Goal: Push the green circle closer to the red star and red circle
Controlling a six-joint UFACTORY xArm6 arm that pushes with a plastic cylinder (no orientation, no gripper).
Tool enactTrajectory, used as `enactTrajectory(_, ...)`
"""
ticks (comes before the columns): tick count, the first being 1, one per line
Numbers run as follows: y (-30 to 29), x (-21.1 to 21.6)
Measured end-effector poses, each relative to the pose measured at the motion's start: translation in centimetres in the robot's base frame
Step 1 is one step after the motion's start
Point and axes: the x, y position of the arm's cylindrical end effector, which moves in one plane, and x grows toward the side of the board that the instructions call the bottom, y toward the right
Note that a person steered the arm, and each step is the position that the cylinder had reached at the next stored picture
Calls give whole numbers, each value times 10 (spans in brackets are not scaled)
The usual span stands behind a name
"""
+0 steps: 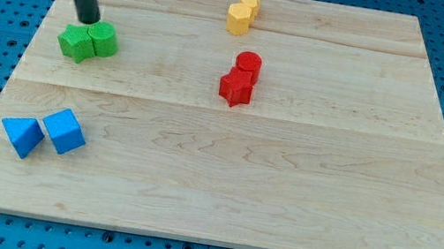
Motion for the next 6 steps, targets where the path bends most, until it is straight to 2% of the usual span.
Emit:
enactTrajectory(1,-5,10)
enactTrajectory(2,13,27)
enactTrajectory(4,139,21)
enactTrajectory(5,130,17)
enactTrajectory(6,176,19)
